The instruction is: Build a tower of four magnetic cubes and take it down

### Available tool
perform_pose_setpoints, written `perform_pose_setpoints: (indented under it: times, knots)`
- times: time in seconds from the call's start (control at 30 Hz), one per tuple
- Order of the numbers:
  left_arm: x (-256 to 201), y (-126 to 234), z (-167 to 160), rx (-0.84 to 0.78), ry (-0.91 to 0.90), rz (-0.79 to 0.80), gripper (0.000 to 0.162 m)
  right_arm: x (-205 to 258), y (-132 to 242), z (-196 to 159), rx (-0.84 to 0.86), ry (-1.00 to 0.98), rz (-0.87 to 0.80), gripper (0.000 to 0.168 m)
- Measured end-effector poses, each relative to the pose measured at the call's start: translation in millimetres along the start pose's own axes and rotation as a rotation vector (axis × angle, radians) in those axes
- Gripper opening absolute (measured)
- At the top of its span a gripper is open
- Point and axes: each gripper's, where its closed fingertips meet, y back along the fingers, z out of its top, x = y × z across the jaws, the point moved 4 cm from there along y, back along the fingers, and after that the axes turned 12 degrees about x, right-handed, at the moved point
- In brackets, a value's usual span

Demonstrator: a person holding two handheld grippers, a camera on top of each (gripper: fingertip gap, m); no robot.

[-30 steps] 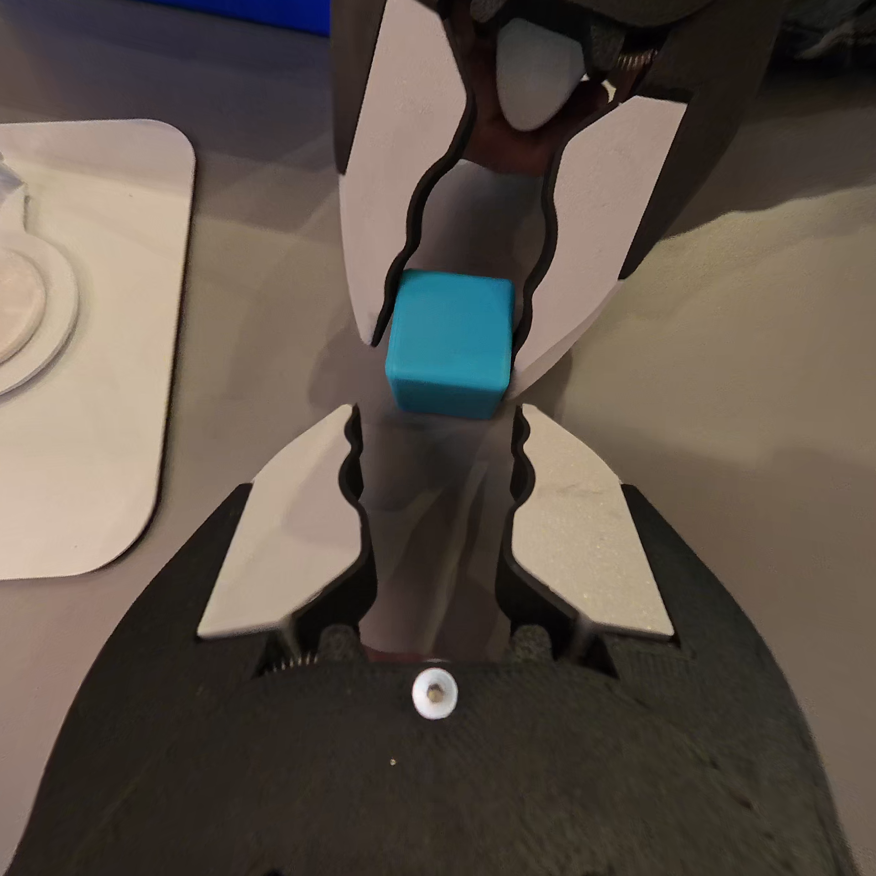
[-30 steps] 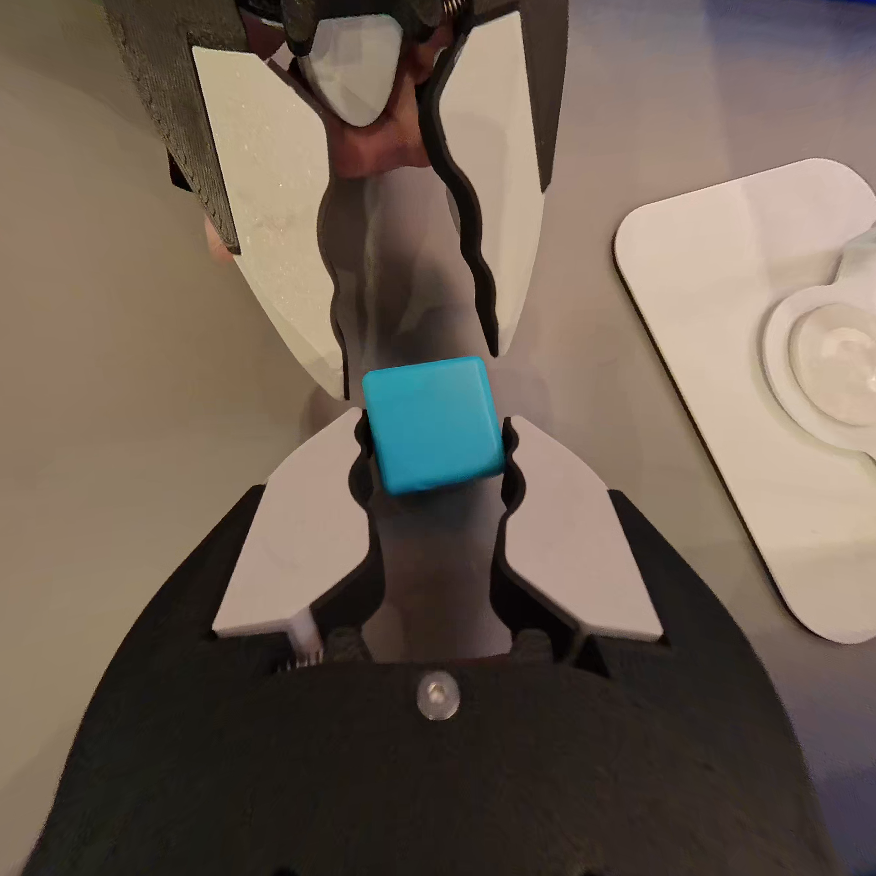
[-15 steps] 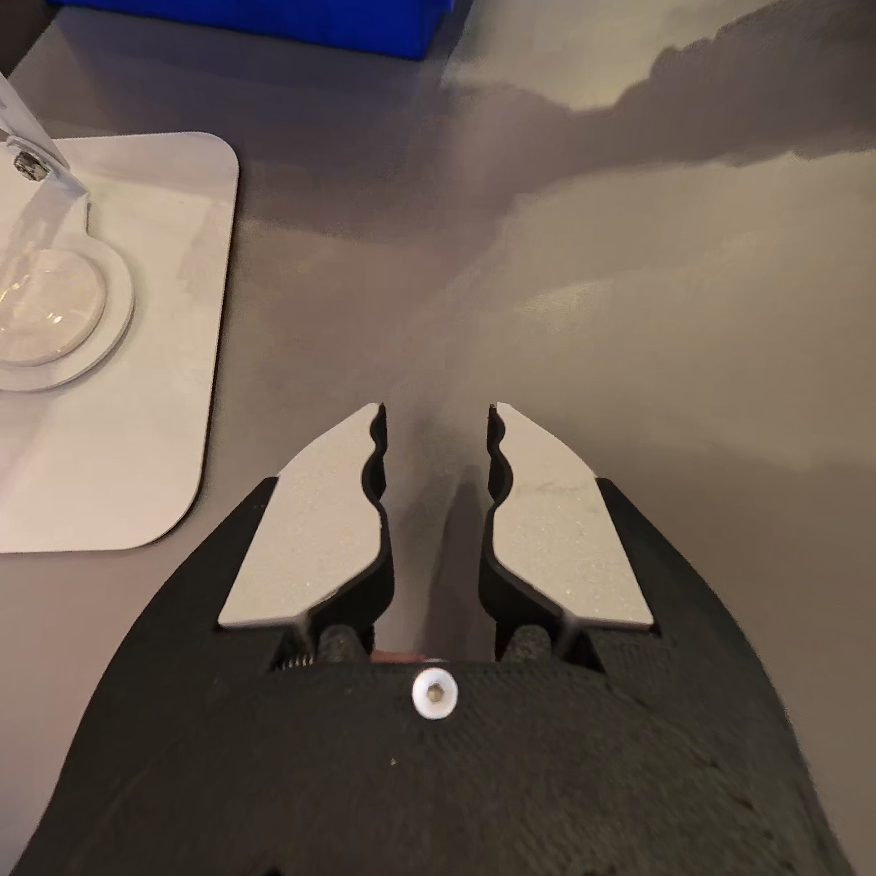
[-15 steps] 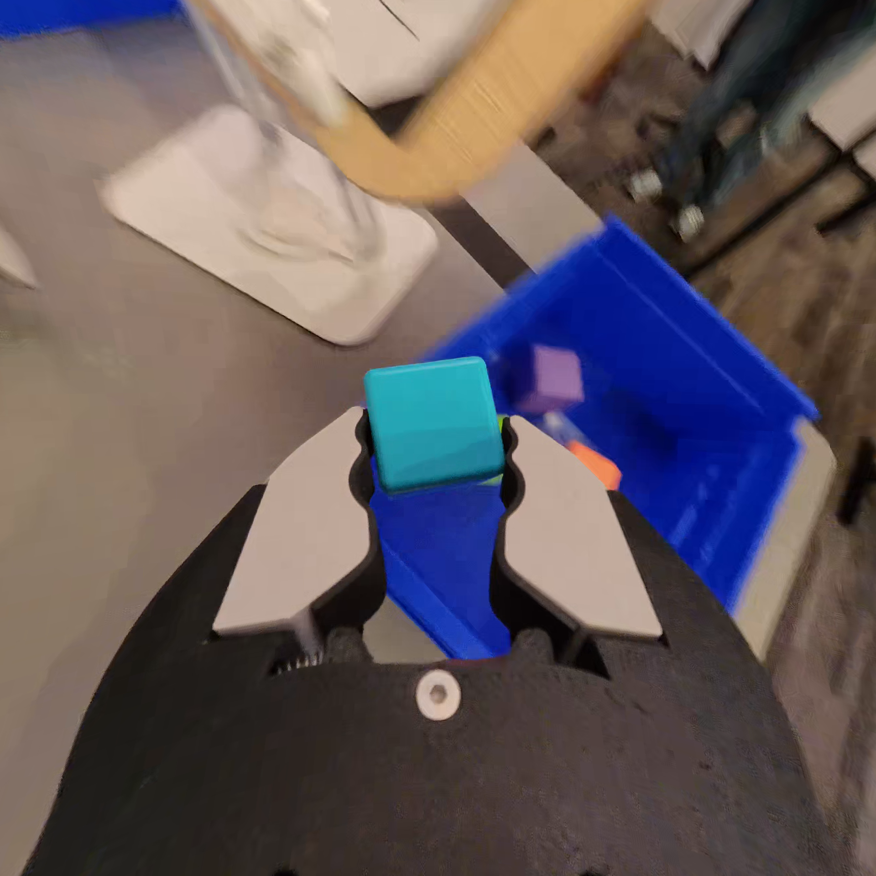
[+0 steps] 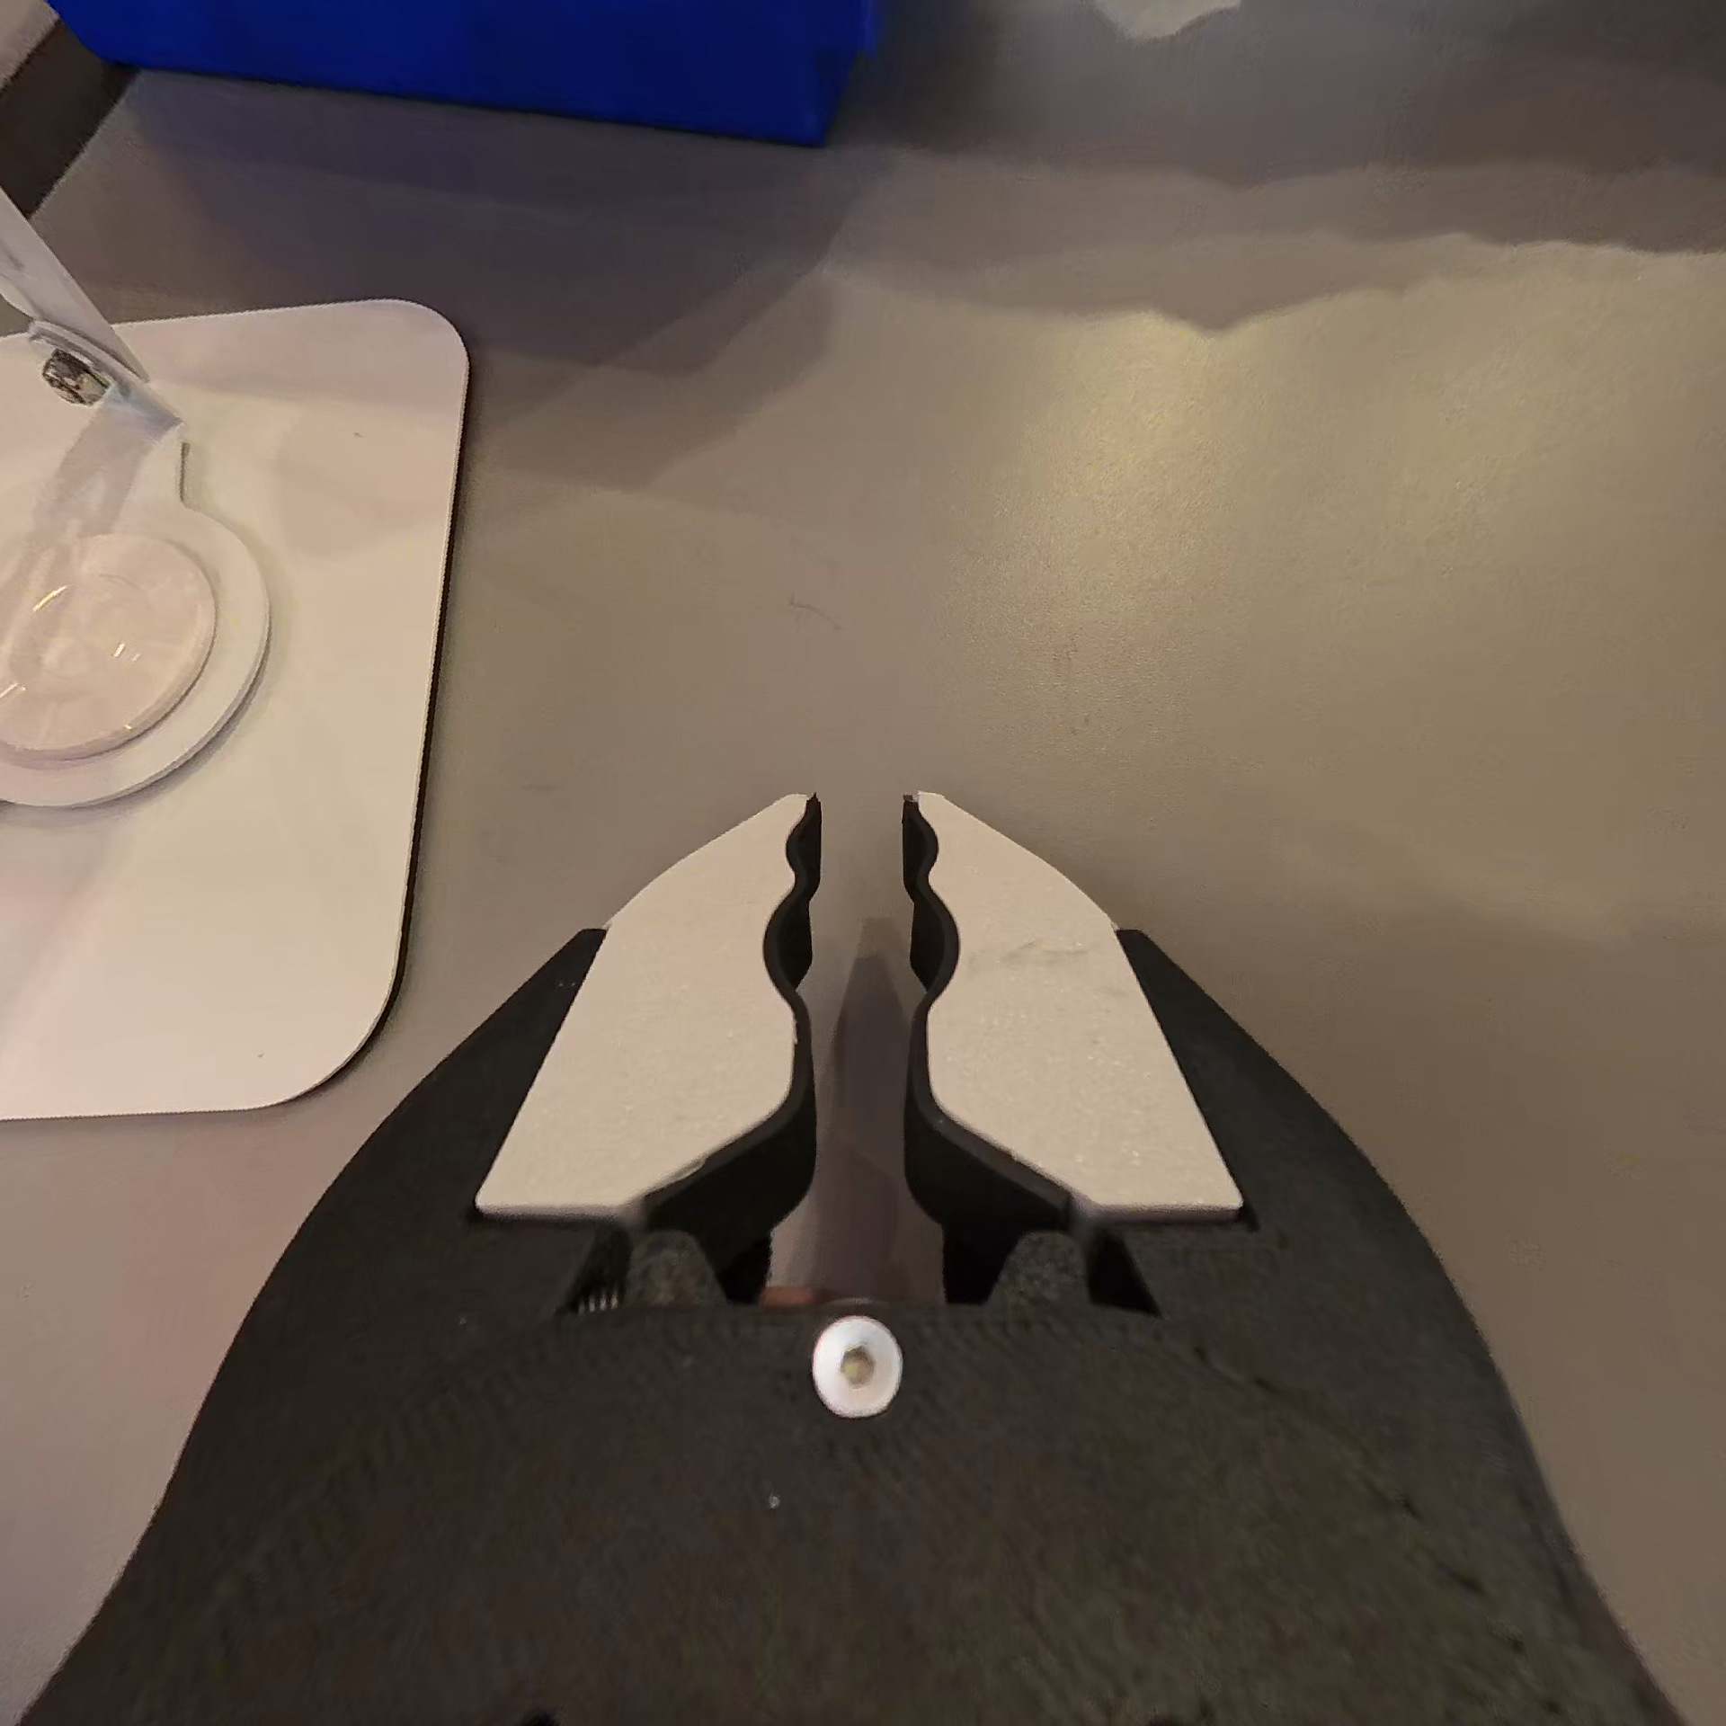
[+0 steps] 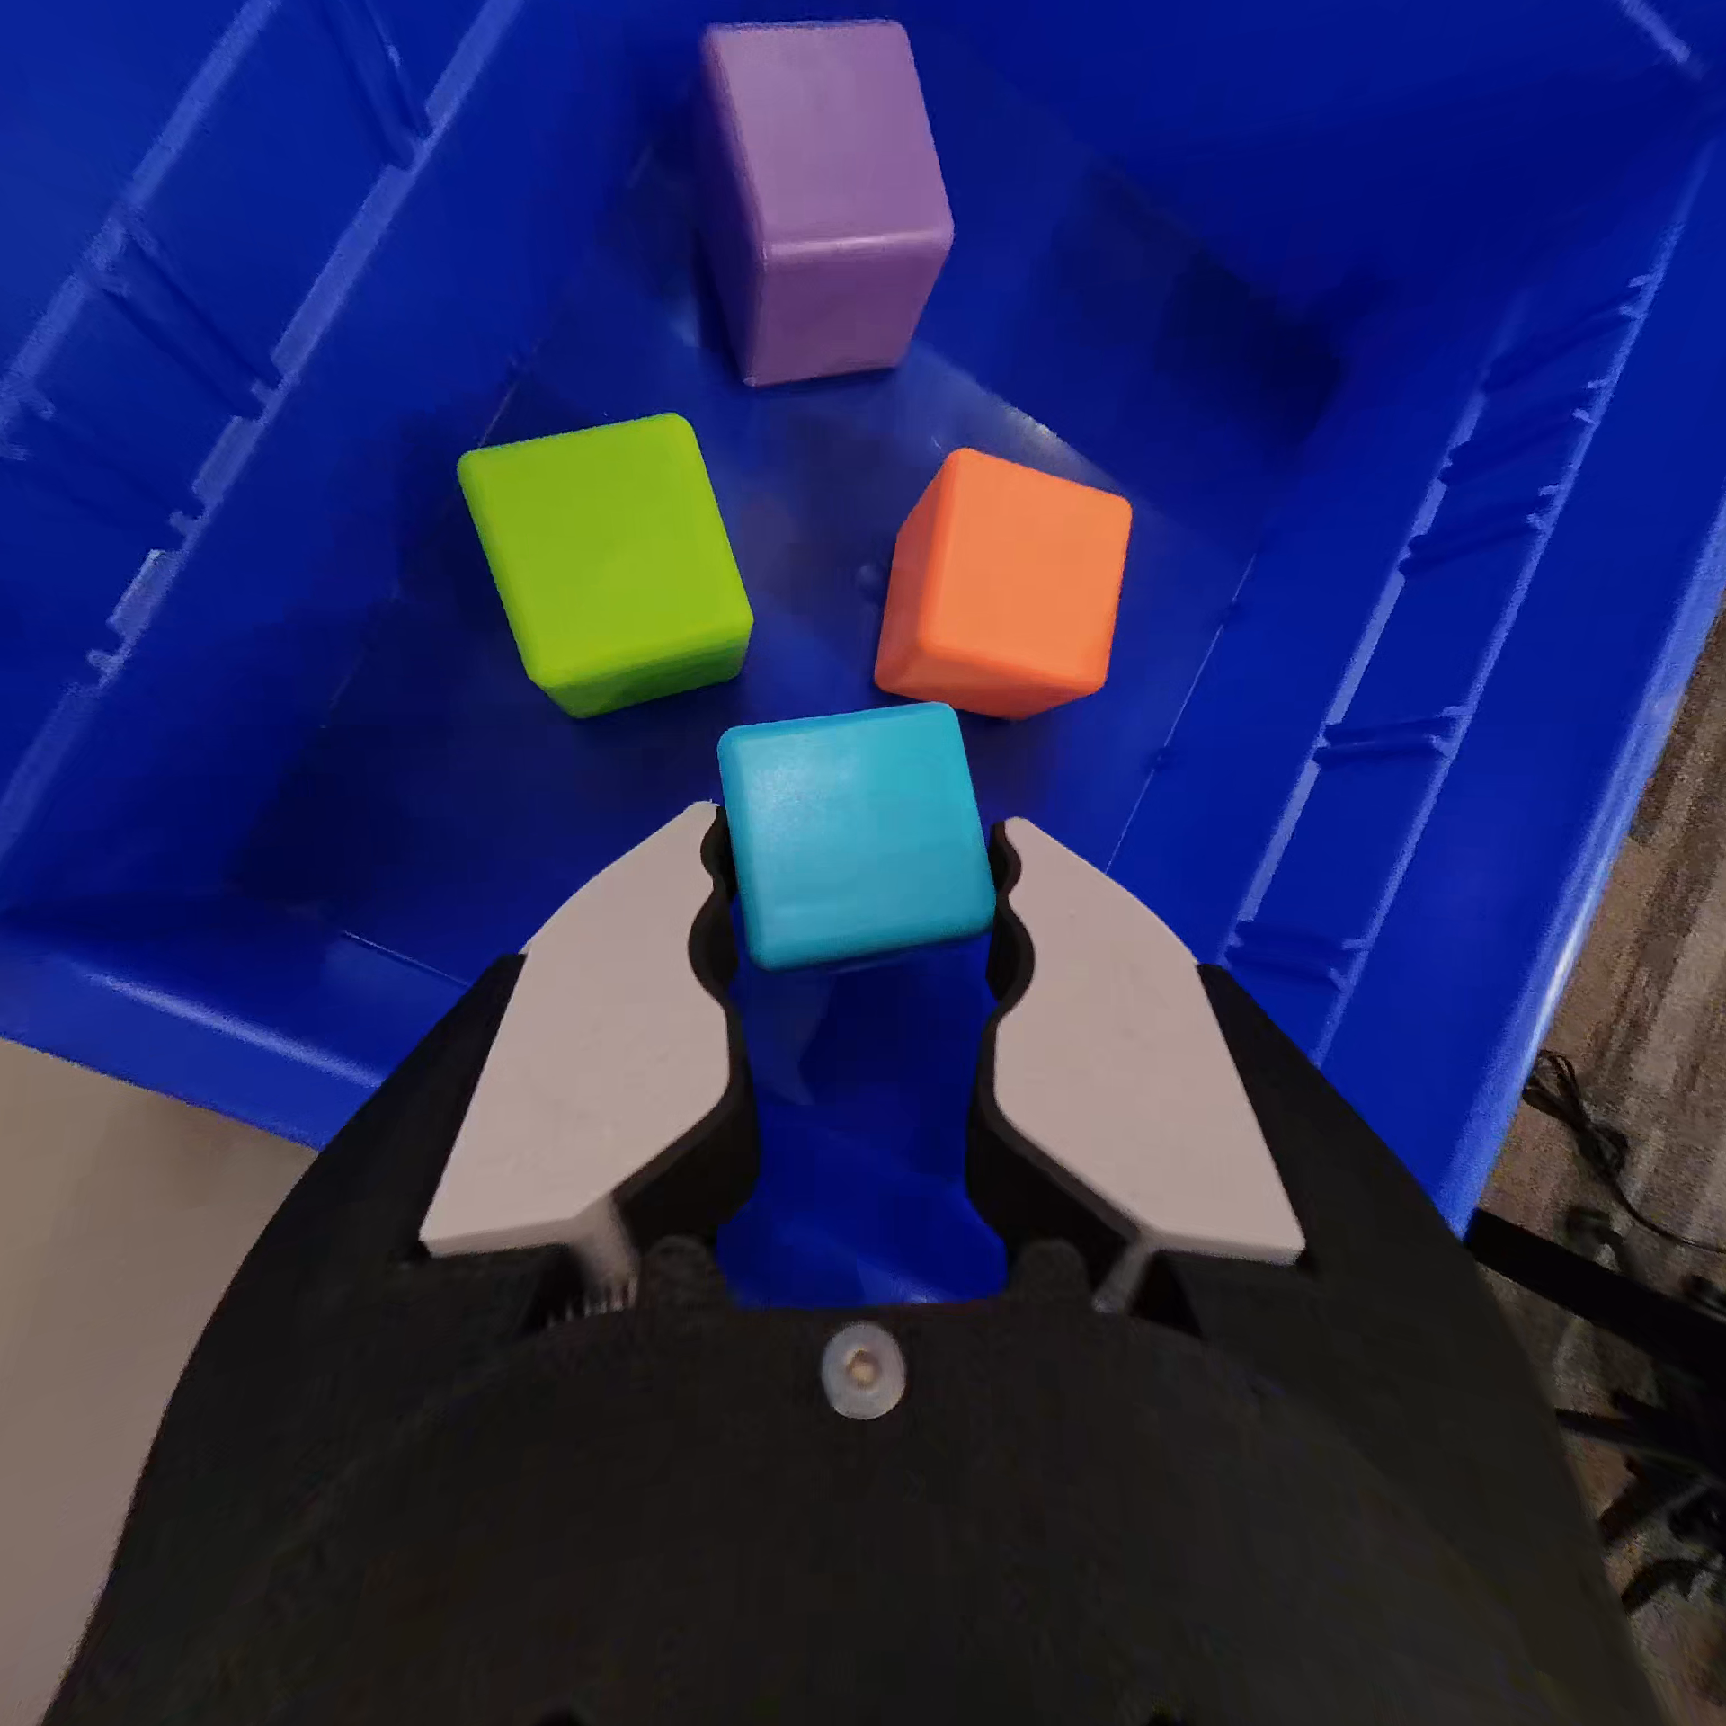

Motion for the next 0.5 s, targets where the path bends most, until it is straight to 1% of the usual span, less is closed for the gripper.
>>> perform_pose_setpoints:
  times: [0.23, 0.27, 0.37, 0.43, 0.5]
  knots:
    - [-0.2, -0.7, -0.4, 0.003, 0.0, 0.0, 0.018, -3.6, -6.8, -2.5, 0.008, -0.021, 0.013, 0.054]
    - [0.0, -0.8, -0.3, 0.002, 0.0, 0.0, 0.018, -3.8, -4.5, -2.4, 0.0, -0.023, 0.014, 0.054]
    - [0.2, -1.4, -0.3, 0.005, 0.001, 0.001, 0.018, -7.2, 4.7, -2.6, -0.017, -0.027, -0.011, 0.062]
    - [0.4, -0.9, 0.6, -0.003, 0.004, 0.002, 0.018, -7.3, 13.6, -2.1, -0.042, -0.025, -0.03, 0.061]
    - [1.5, -0.2, 0.8, -0.007, 0.006, 0.009, 0.017, -3.6, 30.4, 0.9, -0.101, -0.011, -0.053, 0.06]
